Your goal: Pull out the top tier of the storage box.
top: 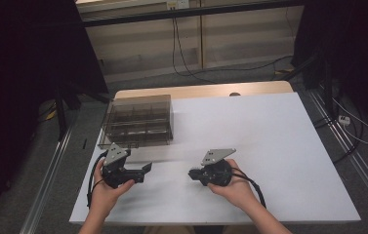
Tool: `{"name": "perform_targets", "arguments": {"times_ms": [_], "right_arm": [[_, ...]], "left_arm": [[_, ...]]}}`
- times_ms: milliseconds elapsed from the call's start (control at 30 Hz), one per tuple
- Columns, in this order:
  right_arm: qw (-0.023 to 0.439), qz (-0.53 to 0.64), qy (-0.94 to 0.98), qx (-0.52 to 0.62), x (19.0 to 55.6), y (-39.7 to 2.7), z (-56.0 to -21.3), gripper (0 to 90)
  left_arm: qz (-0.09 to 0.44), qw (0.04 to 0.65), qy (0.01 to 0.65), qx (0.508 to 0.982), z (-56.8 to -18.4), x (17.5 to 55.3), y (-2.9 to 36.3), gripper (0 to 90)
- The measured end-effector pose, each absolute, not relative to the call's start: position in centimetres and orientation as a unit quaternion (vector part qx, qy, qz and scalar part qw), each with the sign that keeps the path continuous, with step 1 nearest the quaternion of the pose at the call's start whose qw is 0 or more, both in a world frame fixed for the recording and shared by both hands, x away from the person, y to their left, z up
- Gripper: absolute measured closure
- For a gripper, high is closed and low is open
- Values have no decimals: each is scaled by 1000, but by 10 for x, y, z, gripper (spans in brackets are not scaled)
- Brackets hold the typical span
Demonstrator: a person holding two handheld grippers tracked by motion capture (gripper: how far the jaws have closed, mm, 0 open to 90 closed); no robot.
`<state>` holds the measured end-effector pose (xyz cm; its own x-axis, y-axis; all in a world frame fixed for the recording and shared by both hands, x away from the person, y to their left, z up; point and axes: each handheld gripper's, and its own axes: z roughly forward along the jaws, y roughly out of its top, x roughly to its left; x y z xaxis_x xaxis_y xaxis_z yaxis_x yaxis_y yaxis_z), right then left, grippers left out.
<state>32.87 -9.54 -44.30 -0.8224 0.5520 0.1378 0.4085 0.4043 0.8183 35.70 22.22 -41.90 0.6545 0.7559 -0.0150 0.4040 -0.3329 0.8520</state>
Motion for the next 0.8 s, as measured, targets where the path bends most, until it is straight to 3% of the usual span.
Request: {"name": "perform_targets", "arguments": {"times_ms": [33,367,567,667,800], "right_arm": [[76,463,832,297,330,-95,-444,650],[105,469,815,323,329,-129,-442,393],[130,464,801,356,325,-150,-442,194],[132,470,792,366,324,-162,-443,228],[143,471,785,375,320,-175,-444,187]], "left_arm": [[197,447,366,792,-419,357,222,64],[194,446,360,796,-420,357,217,64],[191,448,358,797,-420,357,213,64],[189,446,356,799,-420,357,210,64],[185,448,352,801,-420,357,207,64]]}}
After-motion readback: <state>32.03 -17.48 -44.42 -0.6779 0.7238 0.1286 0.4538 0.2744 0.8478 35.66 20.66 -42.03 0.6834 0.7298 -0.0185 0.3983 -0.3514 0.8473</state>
